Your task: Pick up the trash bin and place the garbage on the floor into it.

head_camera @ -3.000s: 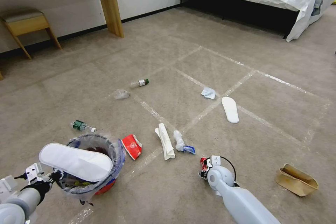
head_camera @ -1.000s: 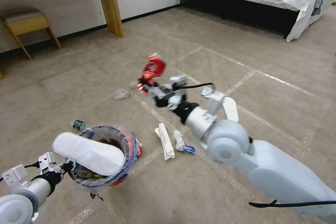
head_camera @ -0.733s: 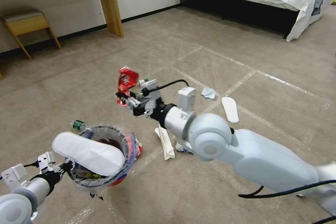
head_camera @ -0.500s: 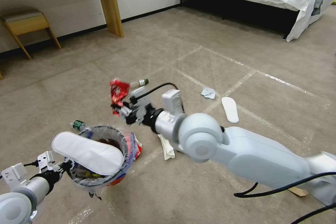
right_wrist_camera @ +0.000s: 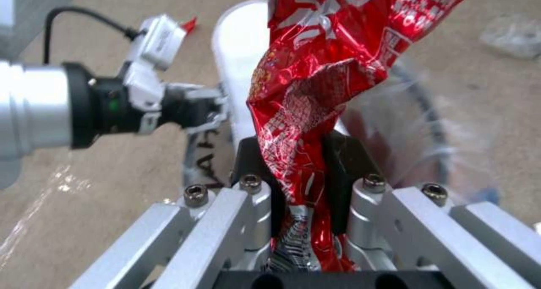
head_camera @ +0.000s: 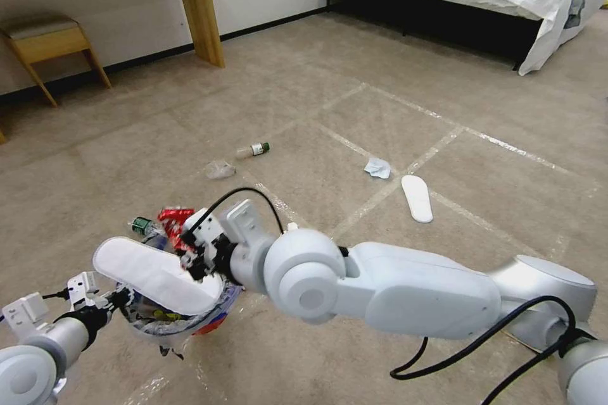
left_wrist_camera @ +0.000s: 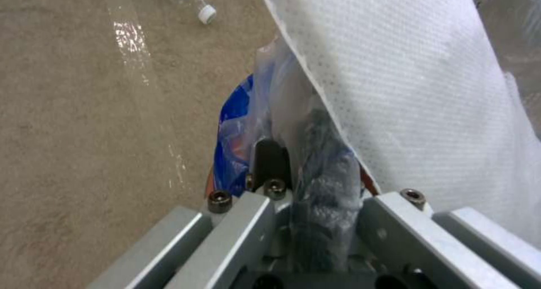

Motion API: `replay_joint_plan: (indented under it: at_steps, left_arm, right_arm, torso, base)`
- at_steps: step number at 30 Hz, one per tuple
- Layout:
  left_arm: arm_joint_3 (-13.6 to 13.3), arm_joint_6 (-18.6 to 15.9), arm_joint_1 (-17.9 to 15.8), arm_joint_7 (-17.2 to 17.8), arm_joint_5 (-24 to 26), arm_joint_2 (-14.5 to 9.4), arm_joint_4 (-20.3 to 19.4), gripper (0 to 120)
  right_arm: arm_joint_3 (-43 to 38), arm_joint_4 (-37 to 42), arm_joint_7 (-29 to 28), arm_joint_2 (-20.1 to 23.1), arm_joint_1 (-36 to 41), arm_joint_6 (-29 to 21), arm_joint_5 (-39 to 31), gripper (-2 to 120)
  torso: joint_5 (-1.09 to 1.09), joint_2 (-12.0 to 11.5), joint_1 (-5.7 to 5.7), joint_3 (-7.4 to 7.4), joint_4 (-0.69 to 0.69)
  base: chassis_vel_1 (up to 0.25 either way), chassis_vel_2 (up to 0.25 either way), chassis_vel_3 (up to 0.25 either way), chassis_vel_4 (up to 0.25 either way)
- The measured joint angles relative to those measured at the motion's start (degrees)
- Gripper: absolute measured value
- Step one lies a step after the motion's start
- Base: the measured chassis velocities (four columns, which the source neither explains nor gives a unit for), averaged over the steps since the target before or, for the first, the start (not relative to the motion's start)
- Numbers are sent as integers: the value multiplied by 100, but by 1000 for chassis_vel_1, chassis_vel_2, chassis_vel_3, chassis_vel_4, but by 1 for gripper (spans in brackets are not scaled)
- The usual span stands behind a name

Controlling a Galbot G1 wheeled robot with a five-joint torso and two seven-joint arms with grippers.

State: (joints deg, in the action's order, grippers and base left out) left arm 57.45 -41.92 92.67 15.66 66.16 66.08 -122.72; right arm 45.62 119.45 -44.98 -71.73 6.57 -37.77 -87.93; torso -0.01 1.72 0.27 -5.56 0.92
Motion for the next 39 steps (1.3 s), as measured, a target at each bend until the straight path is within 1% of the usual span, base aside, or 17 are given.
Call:
replay_joint_plan:
  at_steps: [9,11,24,26,30,39]
  left_arm:
    - [4,2,3,0,-6,16,-8,1]
    - [11,2,16,0,-9,31,-34,1]
    - [42,5,45,-2,-15,22,-80,1]
    - [44,5,33,-2,-9,9,-80,1]
    - [37,6,9,-3,-5,8,-61,1]
    - [1,6,-51,-2,-3,5,23,1]
  right_arm:
    - [206,-60,179,-37,-13,1,-36,14]
    - [309,-178,215,-51,-14,1,75,14]
    - [349,-497,425,20,21,32,310,14]
    - [349,-669,501,20,74,46,388,14]
    - [351,-784,538,10,164,65,420,14]
    - [411,-779,558,-46,197,69,411,14]
  torso:
    - [1,0,0,0,0]
    - [1,0,0,0,0]
    - [1,0,0,0,0]
    - [1,0,0,0,0]
    - [1,0,0,0,0]
    - [1,0,0,0,0]
  base:
    - [0,0,0,0]
    - [0,0,0,0]
    - [0,0,0,0]
    - [0,0,0,0]
    - [0,0,0,0]
    - [0,0,0,0]
